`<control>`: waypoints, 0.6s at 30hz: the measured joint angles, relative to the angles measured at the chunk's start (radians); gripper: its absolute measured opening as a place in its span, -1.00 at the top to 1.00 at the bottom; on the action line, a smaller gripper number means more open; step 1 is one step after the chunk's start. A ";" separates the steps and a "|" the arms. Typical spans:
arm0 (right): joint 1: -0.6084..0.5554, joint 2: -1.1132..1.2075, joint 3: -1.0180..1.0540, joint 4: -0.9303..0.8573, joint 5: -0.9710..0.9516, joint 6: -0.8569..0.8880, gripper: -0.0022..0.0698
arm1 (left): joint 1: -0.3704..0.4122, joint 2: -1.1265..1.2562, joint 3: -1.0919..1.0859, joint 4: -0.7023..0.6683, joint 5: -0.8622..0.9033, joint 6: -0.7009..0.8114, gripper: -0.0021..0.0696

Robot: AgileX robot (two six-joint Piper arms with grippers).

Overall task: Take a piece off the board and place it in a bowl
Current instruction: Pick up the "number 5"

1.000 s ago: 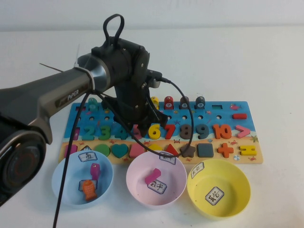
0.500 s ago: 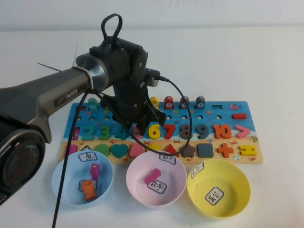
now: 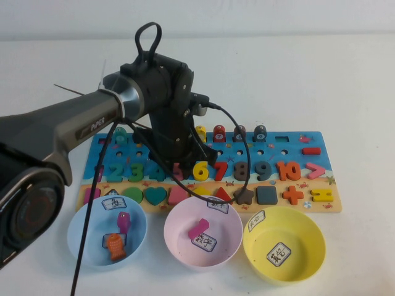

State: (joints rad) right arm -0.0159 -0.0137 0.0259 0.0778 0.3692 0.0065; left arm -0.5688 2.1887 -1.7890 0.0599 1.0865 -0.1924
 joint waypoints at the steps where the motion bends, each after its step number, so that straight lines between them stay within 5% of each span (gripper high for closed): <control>1: 0.000 0.000 0.000 0.000 0.000 0.000 0.99 | 0.000 0.000 0.000 -0.002 0.000 0.000 0.23; 18: 0.000 0.000 0.000 0.000 0.000 -0.006 0.99 | 0.000 0.018 -0.108 -0.002 0.076 -0.013 0.36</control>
State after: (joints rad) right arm -0.0159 -0.0137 0.0259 0.0778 0.3692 0.0000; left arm -0.5688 2.2066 -1.8970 0.0582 1.1623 -0.2054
